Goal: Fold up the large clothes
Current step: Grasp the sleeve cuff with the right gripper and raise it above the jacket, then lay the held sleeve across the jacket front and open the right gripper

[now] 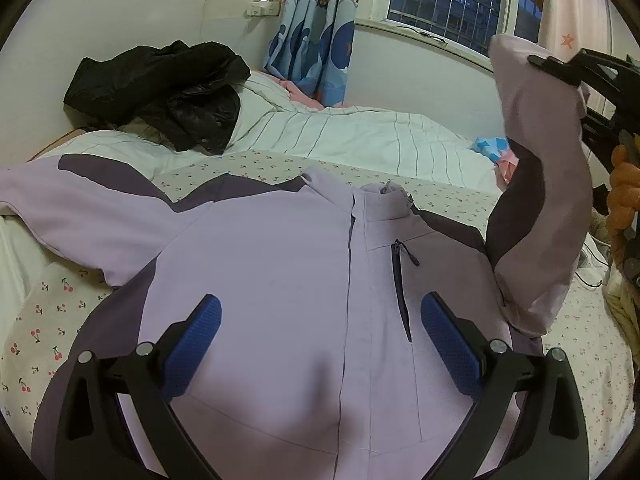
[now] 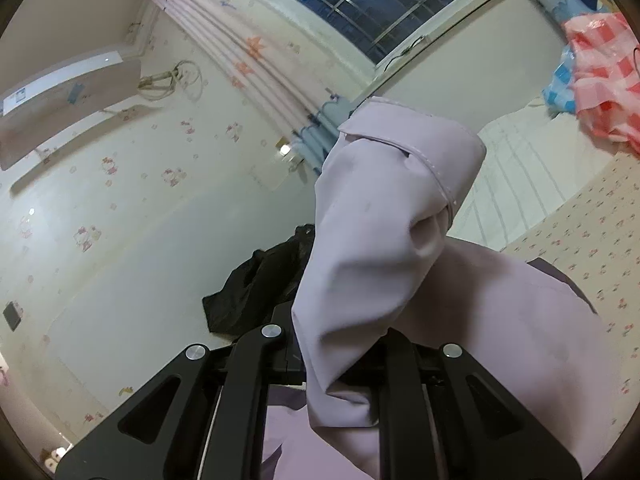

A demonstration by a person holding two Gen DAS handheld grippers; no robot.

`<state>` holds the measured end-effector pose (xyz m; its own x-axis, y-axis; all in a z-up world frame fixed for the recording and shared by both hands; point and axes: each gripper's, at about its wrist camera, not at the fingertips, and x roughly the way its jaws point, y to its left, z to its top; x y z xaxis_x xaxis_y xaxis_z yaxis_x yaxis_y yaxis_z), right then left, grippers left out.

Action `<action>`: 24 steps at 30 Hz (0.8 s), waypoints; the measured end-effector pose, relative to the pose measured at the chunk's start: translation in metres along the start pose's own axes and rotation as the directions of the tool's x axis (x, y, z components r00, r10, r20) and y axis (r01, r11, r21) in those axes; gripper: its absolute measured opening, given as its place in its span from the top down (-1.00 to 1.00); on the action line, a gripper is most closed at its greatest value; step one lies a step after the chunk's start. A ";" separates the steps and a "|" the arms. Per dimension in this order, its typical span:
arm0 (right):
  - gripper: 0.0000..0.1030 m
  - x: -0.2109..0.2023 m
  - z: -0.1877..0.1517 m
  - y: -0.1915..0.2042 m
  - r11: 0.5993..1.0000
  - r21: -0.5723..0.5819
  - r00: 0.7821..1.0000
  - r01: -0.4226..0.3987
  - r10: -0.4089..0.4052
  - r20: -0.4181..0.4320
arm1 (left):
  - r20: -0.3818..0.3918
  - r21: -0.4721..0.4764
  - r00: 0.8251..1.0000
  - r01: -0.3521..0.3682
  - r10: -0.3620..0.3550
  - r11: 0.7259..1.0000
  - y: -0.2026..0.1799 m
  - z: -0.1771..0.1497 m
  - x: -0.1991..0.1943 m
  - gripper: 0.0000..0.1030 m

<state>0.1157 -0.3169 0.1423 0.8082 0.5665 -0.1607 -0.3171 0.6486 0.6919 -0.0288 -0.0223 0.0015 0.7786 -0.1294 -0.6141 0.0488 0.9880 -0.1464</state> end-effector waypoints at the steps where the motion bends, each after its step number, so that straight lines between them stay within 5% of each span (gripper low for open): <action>1: 0.78 0.004 -0.003 0.002 1.000 0.001 1.000 -0.006 0.006 -0.007 | 0.000 -0.001 1.000 -0.001 0.001 1.000 0.000 0.000 0.000 -0.86; 24: 0.78 0.067 -0.060 0.003 0.996 0.056 0.988 -0.075 0.082 -0.128 | -0.006 -0.027 1.000 -0.016 0.015 1.000 0.006 0.002 0.000 -0.86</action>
<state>0.1390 -0.2463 0.0916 0.7095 0.6780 -0.1923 -0.3489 0.5750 0.7401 -0.0273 -0.0164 0.0025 0.7756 -0.1147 -0.6207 0.0199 0.9873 -0.1576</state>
